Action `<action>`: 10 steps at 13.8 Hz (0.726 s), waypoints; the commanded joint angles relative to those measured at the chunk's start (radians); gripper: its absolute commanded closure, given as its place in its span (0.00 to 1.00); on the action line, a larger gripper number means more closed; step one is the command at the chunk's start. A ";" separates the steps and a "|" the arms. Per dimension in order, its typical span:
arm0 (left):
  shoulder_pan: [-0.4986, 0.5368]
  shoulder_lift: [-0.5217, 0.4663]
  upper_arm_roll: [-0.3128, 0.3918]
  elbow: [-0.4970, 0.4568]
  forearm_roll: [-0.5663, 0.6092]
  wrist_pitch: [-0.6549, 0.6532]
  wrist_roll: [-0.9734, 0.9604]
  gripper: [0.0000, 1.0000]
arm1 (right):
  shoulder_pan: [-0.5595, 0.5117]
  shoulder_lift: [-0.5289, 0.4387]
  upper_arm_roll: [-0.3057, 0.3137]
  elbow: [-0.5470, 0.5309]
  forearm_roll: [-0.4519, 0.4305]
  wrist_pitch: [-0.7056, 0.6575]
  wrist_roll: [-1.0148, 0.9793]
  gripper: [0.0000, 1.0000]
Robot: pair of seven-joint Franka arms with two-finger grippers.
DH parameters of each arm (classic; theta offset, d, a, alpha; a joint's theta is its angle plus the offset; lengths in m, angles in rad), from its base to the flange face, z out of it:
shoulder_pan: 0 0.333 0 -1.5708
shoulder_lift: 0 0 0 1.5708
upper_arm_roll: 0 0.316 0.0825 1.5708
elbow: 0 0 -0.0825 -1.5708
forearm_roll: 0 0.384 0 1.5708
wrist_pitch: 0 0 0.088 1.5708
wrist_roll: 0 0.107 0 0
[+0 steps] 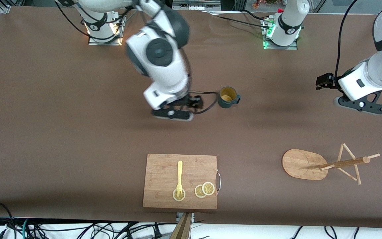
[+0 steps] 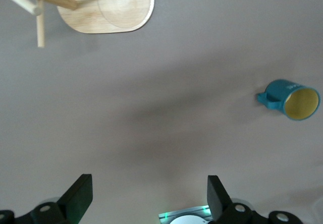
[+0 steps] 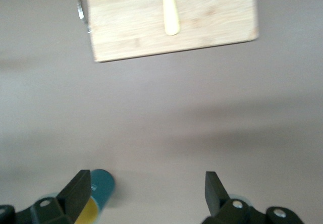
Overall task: Pass cup and hang on rack
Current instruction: 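Release the mug and withdraw the right gripper while the left gripper approaches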
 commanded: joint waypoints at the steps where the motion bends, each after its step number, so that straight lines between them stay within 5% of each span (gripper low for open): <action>1: 0.008 0.018 -0.001 0.007 -0.050 -0.022 0.162 0.00 | -0.114 -0.125 0.010 -0.066 0.055 -0.141 -0.151 0.00; 4: 0.080 0.076 0.001 -0.011 -0.175 -0.025 0.435 0.00 | -0.240 -0.315 -0.010 -0.232 0.055 -0.214 -0.333 0.00; 10: 0.204 0.099 0.001 -0.176 -0.419 -0.011 0.962 0.00 | -0.253 -0.665 -0.217 -0.615 0.057 -0.191 -0.579 0.00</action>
